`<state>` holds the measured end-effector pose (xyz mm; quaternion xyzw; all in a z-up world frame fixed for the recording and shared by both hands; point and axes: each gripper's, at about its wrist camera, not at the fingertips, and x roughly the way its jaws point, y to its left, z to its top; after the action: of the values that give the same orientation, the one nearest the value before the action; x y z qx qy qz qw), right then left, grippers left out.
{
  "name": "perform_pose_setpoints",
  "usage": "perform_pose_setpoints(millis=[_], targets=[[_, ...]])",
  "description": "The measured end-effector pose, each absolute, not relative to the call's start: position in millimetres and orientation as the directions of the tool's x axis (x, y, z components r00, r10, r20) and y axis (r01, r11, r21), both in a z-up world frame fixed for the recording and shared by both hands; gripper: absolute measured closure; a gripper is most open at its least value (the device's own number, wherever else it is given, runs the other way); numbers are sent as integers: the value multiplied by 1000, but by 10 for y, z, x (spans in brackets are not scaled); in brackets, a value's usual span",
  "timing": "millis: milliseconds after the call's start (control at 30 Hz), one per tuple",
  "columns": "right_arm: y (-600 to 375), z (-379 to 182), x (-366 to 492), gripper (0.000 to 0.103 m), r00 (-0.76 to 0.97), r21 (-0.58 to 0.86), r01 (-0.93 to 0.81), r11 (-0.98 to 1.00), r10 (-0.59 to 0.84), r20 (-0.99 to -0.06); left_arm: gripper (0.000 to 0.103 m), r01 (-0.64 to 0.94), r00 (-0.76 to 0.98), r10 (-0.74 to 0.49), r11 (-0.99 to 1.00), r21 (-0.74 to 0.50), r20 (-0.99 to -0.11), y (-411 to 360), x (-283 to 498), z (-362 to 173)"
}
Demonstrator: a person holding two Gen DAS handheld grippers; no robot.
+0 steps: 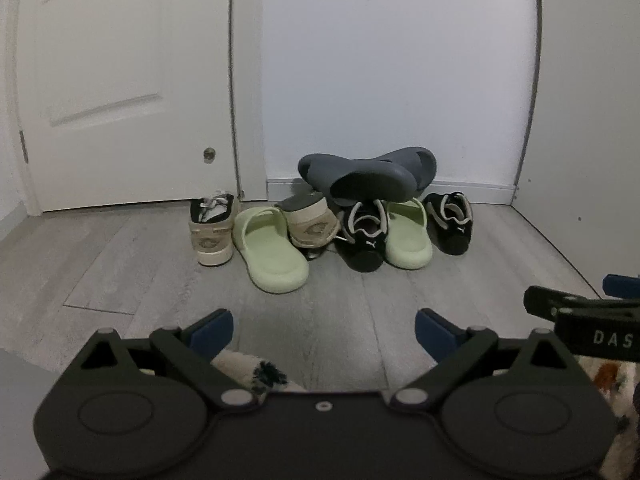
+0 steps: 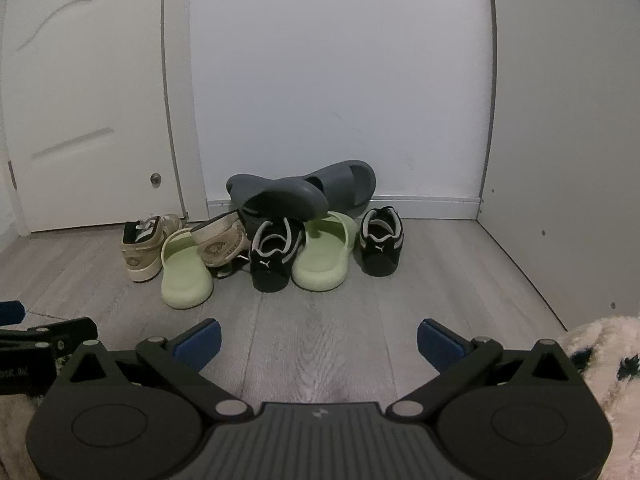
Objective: Organize scattered shoes
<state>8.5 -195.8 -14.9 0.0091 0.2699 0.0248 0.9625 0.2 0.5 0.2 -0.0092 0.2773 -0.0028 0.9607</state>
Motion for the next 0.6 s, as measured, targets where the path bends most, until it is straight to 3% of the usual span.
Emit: perform_pose_setpoints(millis=[600], targets=[[-1966,-157,89,0,845,25,-49,999,54,-531,4,3,833,-26,999,-43,-553,36,-88,10]])
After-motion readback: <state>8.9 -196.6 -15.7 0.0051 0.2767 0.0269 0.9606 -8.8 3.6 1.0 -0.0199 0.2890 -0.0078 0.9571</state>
